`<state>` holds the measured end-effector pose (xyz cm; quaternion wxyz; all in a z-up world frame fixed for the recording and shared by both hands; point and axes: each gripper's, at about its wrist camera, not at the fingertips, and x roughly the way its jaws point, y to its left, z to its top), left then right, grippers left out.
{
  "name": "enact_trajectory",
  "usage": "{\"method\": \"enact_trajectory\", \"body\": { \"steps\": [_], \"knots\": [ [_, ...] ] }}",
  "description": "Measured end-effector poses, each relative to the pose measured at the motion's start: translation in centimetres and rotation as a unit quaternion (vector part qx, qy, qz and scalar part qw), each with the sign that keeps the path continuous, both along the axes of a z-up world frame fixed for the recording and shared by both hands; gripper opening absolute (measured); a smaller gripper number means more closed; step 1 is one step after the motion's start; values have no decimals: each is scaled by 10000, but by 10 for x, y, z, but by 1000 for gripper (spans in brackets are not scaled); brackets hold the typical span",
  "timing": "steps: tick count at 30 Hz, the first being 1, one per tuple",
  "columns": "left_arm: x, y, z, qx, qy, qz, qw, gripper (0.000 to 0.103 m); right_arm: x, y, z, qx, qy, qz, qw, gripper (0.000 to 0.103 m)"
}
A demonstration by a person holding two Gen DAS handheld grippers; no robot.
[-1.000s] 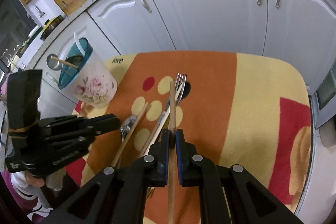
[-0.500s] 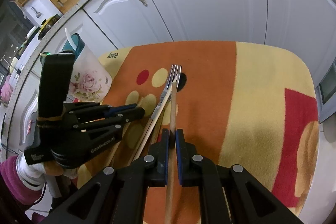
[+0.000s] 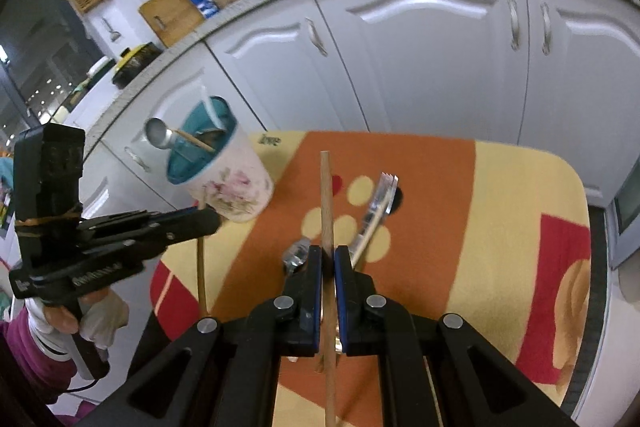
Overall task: Organize utensils
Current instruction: 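Carry the spoon and chopsticks in both tools over the teal-lidded cup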
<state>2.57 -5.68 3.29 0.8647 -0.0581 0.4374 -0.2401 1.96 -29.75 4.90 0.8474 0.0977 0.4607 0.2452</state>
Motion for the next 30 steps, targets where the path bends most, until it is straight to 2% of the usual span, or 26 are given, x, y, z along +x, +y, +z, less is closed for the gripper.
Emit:
{"method": "enact_trajectory", "body": {
  "steps": [6, 18, 25, 30],
  "knots": [
    [-19, 30, 42, -261, -345, 161, 9989, 4, -7, 19, 27, -101, -313, 155, 9993, 6],
    [-12, 89, 131, -559, -1105, 634, 9903, 4, 8, 55, 101, -72, -1076, 566, 9926, 6],
    [11, 125, 175, -365, -1723, 1328, 9754, 4, 26, 81, 163, -222, -1751, 740, 9815, 6],
    [37, 139, 181, -125, -1999, 1720, 9645, 4, 51, 101, 188, -295, -2063, 667, 9758, 6]
  ]
}}
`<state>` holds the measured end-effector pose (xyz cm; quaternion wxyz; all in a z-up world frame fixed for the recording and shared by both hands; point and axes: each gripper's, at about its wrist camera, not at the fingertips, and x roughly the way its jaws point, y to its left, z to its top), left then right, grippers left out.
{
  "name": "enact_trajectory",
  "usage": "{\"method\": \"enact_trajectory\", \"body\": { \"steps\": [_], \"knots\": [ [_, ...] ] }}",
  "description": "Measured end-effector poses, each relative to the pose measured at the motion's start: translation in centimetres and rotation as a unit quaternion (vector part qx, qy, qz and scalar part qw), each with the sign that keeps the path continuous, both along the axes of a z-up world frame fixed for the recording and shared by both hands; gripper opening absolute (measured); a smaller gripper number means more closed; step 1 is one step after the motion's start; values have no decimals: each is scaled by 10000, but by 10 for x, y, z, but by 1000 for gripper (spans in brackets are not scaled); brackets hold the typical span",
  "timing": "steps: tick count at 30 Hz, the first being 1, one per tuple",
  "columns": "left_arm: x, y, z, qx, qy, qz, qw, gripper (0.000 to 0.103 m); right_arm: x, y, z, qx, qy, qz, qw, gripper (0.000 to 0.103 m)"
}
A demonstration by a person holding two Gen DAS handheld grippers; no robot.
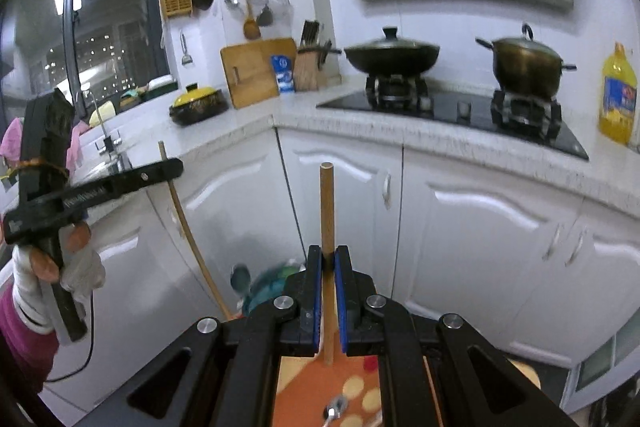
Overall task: Organize utensils
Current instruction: 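Carry the spoon and chopsticks in both tools over the teal-lidded cup, then lower the chopsticks and spoon into the cup and open both tools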
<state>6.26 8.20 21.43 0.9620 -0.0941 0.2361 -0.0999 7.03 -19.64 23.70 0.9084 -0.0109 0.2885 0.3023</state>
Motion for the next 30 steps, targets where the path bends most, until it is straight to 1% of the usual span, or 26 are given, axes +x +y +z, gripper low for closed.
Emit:
{"method": "enact_trajectory", "body": {
  "steps": [2, 6, 10, 14, 16, 21, 24, 25, 27, 29, 30],
  "knots": [
    [11, 1, -6, 44, 45, 86, 9999, 4, 10, 10, 3, 45, -36, 9, 10000, 6],
    [34, -4, -27, 425, 89, 341, 9985, 4, 30, 32, -4, 132, 37, 95, 9999, 6],
    [55, -2, -55, 317, 381, 380, 9980, 4, 46, 52, -19, 114, 167, 207, 9996, 6],
    [67, 1, -76, 228, 580, 451, 9970, 4, 57, 70, -44, -18, 312, 287, 9991, 6],
    [70, 2, -86, 170, 699, 454, 9964, 4, 62, 76, -60, -6, 457, 333, 9984, 6],
    [70, -3, -103, 196, 847, 393, 9954, 4, 73, 85, -98, -114, 832, 361, 9958, 6],
    [70, -6, -109, 222, 926, 388, 9947, 4, 82, 87, -119, -139, 1165, 364, 9924, 6],
    [69, -7, -111, 236, 963, 396, 9943, 4, 86, 85, -127, -124, 1340, 324, 9904, 6],
    [69, -8, -114, 245, 1020, 404, 9937, 4, 90, 78, -136, -33, 1520, 235, 9881, 6],
    [67, -9, -117, 252, 1063, 392, 9932, 5, 93, 69, -138, 75, 1642, 176, 9862, 13],
    [66, -9, -117, 254, 1076, 392, 9931, 6, 92, 65, -138, 108, 1674, 141, 9857, 21]
  ]
}}
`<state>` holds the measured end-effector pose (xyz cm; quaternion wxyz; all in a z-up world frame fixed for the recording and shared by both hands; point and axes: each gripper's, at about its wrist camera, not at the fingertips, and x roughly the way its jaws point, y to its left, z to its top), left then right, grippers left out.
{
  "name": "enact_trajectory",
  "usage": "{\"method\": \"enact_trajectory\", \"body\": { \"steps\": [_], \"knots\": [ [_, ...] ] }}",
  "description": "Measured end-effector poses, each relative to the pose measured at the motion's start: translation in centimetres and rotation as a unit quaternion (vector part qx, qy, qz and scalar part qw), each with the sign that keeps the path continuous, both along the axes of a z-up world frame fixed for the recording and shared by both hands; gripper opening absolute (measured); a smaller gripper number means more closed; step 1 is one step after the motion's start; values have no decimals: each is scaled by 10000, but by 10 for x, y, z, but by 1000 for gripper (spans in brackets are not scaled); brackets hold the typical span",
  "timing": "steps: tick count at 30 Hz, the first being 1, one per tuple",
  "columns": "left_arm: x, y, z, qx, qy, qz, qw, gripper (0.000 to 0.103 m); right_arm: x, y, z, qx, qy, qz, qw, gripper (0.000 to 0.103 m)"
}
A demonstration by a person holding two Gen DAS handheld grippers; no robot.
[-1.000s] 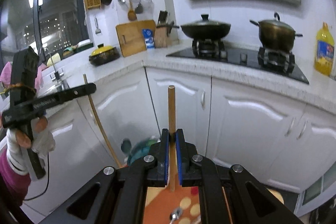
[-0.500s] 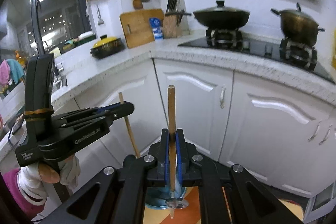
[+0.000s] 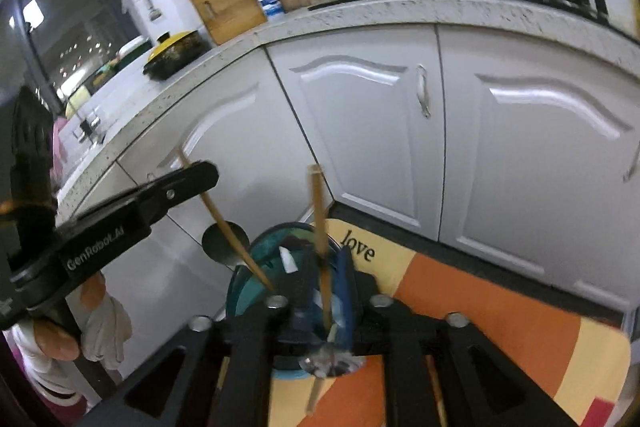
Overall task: Organize utensils
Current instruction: 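Lower the chopsticks and spoon into the cup and open both tools, then move both tools down to the remaining spoon and forks on the mat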
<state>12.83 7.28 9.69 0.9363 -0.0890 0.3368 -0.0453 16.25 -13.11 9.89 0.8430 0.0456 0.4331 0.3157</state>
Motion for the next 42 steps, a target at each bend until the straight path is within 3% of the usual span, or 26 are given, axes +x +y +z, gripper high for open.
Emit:
{"method": "enact_trajectory", "body": {
  "steps": [4, 8, 25, 32, 42],
  "knots": [
    [-8, 0, 1, -90, -1, -4, 10000, 33, -6, -14, 3, 74, 28, -39, 10000, 24],
    [-19, -1, 3, -52, -25, 30, 10000, 42, -18, -23, 5, 122, 61, -54, 9999, 26],
    [-77, -23, 8, 237, -138, 4, 9996, 43, -69, -47, 25, 6, -256, -240, 9994, 29],
    [-93, -37, 5, 190, -103, -128, 9997, 43, -97, -58, 30, -131, -429, -392, 9982, 30],
    [-118, -61, 1, 260, -76, -363, 9990, 43, -124, -82, 27, -185, -376, -605, 9973, 31]
  ]
}}
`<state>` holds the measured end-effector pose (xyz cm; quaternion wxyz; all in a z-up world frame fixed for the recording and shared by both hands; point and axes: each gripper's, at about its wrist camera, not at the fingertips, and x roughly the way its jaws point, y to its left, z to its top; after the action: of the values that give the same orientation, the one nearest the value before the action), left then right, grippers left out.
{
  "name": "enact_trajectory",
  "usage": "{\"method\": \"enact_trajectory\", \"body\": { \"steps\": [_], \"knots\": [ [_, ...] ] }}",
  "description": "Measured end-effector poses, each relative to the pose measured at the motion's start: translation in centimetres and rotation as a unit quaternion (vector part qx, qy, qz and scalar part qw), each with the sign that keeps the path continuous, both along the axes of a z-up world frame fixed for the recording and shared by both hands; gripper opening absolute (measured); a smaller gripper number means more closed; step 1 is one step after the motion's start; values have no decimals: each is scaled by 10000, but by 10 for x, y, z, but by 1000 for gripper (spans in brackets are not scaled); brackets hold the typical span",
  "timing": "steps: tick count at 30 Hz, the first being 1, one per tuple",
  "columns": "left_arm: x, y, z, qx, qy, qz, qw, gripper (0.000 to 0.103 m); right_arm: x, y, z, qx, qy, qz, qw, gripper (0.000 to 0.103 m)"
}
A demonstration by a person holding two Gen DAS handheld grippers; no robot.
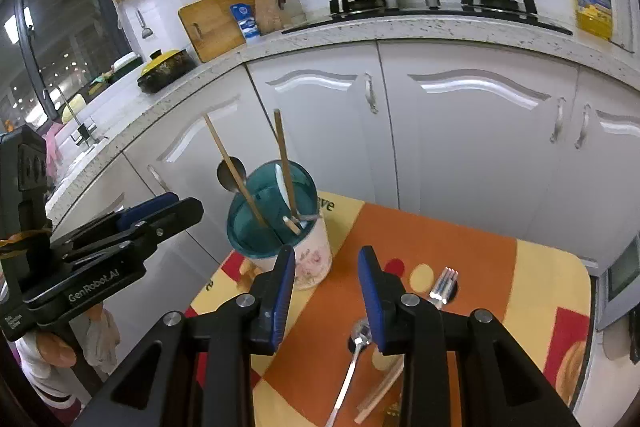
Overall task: Organize utensils
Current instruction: 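Move both tools down to the remaining spoon and forks on the mat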
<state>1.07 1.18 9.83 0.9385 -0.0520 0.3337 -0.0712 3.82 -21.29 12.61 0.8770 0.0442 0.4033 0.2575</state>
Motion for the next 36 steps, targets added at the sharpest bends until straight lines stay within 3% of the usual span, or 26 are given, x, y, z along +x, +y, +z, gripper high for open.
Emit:
{"method": "enact_trajectory", "body": {
  "steps": [13, 25, 36],
  "knots": [
    [-18, -17, -17, -82, 251, -234, 9994, 43, -24, -35, -17, -182, 173, -222, 9994, 33],
    [-20, -42, -93, -167, 1189, -539, 9913, 43, -23, -57, -93, -441, 988, -336, 9936, 33],
    [7, -72, -145, -375, 1870, -818, 9782, 43, 5, -64, -136, -421, 1276, -453, 9899, 28]
  ]
}}
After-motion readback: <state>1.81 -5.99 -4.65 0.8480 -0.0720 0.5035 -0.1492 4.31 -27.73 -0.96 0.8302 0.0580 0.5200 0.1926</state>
